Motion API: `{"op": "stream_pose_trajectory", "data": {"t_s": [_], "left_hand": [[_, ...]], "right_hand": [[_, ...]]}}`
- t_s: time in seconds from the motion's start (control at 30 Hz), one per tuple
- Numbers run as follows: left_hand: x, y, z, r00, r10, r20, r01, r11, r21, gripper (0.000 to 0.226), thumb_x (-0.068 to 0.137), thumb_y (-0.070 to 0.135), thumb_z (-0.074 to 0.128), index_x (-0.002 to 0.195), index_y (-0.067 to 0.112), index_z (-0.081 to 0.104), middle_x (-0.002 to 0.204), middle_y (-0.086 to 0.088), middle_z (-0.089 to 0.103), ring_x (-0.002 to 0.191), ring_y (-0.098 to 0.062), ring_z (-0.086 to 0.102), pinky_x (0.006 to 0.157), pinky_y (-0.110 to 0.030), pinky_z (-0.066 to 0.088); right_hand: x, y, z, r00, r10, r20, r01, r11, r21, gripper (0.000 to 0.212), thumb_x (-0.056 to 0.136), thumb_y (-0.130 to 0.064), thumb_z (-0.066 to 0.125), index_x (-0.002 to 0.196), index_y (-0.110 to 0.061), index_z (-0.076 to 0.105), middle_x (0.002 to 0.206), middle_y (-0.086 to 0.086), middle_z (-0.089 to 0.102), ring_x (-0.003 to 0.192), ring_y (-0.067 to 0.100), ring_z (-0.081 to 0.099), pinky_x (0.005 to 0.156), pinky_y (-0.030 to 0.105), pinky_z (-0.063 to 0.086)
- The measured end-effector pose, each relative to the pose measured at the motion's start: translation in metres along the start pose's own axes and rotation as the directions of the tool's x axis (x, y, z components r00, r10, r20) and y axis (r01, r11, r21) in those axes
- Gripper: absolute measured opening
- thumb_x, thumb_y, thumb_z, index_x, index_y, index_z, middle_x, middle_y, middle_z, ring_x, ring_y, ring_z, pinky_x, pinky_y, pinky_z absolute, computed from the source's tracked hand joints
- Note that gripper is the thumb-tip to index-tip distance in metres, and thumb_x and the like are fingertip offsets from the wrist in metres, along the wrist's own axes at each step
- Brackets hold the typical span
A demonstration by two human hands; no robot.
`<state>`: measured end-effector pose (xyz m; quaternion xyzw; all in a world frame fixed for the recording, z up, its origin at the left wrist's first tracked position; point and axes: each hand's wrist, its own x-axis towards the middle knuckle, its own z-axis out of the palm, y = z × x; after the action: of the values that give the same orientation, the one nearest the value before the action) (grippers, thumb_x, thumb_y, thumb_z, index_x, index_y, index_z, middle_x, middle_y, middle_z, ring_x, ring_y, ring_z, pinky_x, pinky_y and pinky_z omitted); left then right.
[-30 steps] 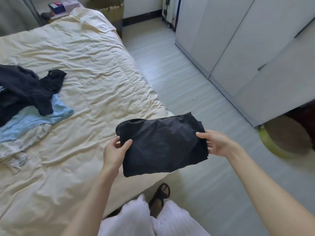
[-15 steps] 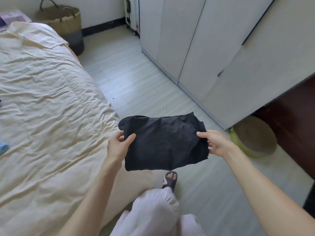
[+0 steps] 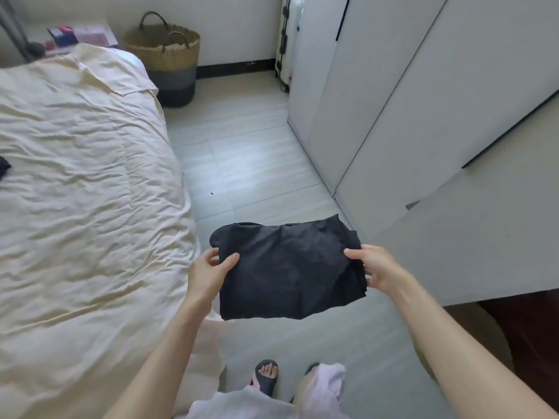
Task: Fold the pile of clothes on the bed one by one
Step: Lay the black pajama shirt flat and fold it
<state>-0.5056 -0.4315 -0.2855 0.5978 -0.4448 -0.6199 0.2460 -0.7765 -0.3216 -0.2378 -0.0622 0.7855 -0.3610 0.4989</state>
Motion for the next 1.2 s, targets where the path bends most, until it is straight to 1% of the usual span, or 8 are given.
{"op": "stream_pose_trajectory", "data": {"t_s": [0.23, 0.5, 0.67, 0.77, 1.0, 1.07, 1.13, 1.2], "left_hand": [[0.047, 0.027, 0.032, 0.97, -0.018, -0.242, -0.011, 0.993, -0.12, 0.009, 0.084, 0.021, 0.068, 0.092, 0.022, 0.064, 0.087, 0.002, 0.07, 0.079, -0.012, 0.066, 0.059, -0.026, 0.047], [0.071, 0.051, 0.036, 0.841, -0.183, -0.51, -0.012, 0.935, -0.355, 0.018, 0.085, 0.019, 0.068, 0.101, 0.015, 0.062, 0.1, -0.007, 0.068, 0.095, -0.025, 0.064, 0.088, -0.046, 0.053], [0.084, 0.052, 0.002, 0.71, -0.29, -0.642, -0.093, 0.865, -0.494, 0.014, 0.084, 0.019, 0.069, 0.091, 0.023, 0.057, 0.096, -0.001, 0.066, 0.094, -0.022, 0.063, 0.09, -0.047, 0.052], [0.097, 0.042, -0.03, 0.624, -0.369, -0.689, -0.121, 0.825, -0.551, 0.015, 0.085, 0.022, 0.068, 0.095, 0.023, 0.057, 0.101, -0.003, 0.065, 0.099, -0.023, 0.062, 0.092, -0.049, 0.05], [0.144, 0.023, -0.13, 0.406, -0.45, -0.796, -0.22, 0.797, -0.562, 0.025, 0.087, 0.026, 0.065, 0.11, 0.019, 0.056, 0.101, -0.001, 0.065, 0.096, -0.018, 0.063, 0.086, -0.042, 0.053], [0.159, 0.021, -0.155, 0.337, -0.467, -0.817, -0.247, 0.794, -0.555, 0.024, 0.088, 0.025, 0.065, 0.109, 0.016, 0.056, 0.101, -0.004, 0.065, 0.094, -0.019, 0.063, 0.083, -0.04, 0.053], [0.177, 0.013, -0.172, 0.274, -0.497, -0.823, -0.246, 0.791, -0.56, 0.024, 0.088, 0.025, 0.064, 0.108, 0.014, 0.056, 0.1, -0.004, 0.065, 0.093, -0.019, 0.062, 0.079, -0.033, 0.051], [0.196, -0.003, -0.179, 0.243, -0.535, -0.809, -0.233, 0.778, -0.584, 0.022, 0.088, 0.024, 0.064, 0.107, 0.014, 0.057, 0.098, -0.003, 0.065, 0.093, -0.018, 0.062, 0.075, -0.029, 0.05]], "right_hand": [[0.083, -0.103, 0.014, 0.977, -0.108, 0.182, 0.141, 0.974, -0.178, 0.011, 0.088, -0.011, 0.063, 0.097, -0.016, 0.067, 0.094, 0.001, 0.07, 0.087, 0.019, 0.063, 0.078, 0.035, 0.049], [0.142, -0.227, 0.089, 0.874, -0.153, 0.46, 0.366, 0.832, -0.417, 0.015, 0.088, -0.013, 0.064, 0.099, -0.022, 0.067, 0.092, -0.002, 0.07, 0.087, 0.016, 0.063, 0.088, 0.038, 0.049], [0.154, -0.265, 0.189, 0.789, -0.123, 0.602, 0.501, 0.696, -0.514, 0.013, 0.087, -0.011, 0.063, 0.1, -0.011, 0.067, 0.092, 0.005, 0.068, 0.081, 0.02, 0.062, 0.093, 0.045, 0.048], [0.157, -0.28, 0.263, 0.735, -0.092, 0.672, 0.574, 0.612, -0.544, 0.017, 0.087, -0.01, 0.063, 0.102, -0.004, 0.067, 0.098, 0.012, 0.067, 0.083, 0.024, 0.061, 0.093, 0.046, 0.048], [0.154, -0.295, 0.456, 0.596, -0.022, 0.802, 0.72, 0.456, -0.523, 0.018, 0.086, -0.014, 0.065, 0.101, -0.005, 0.067, 0.11, 0.02, 0.066, 0.096, 0.032, 0.063, 0.086, 0.044, 0.05], [0.153, -0.297, 0.505, 0.547, -0.015, 0.837, 0.756, 0.439, -0.486, 0.016, 0.086, -0.014, 0.065, 0.1, -0.008, 0.067, 0.103, 0.016, 0.069, 0.092, 0.029, 0.065, 0.079, 0.041, 0.054], [0.158, -0.293, 0.547, 0.507, -0.017, 0.862, 0.788, 0.412, -0.456, 0.018, 0.085, -0.013, 0.065, 0.101, -0.006, 0.068, 0.089, 0.007, 0.07, 0.076, 0.019, 0.066, 0.063, 0.028, 0.052], [0.172, -0.284, 0.582, 0.494, -0.02, 0.869, 0.815, 0.36, -0.454, 0.02, 0.084, -0.013, 0.065, 0.1, -0.001, 0.066, 0.083, 0.013, 0.068, 0.069, 0.017, 0.061, 0.064, 0.03, 0.052]]}}
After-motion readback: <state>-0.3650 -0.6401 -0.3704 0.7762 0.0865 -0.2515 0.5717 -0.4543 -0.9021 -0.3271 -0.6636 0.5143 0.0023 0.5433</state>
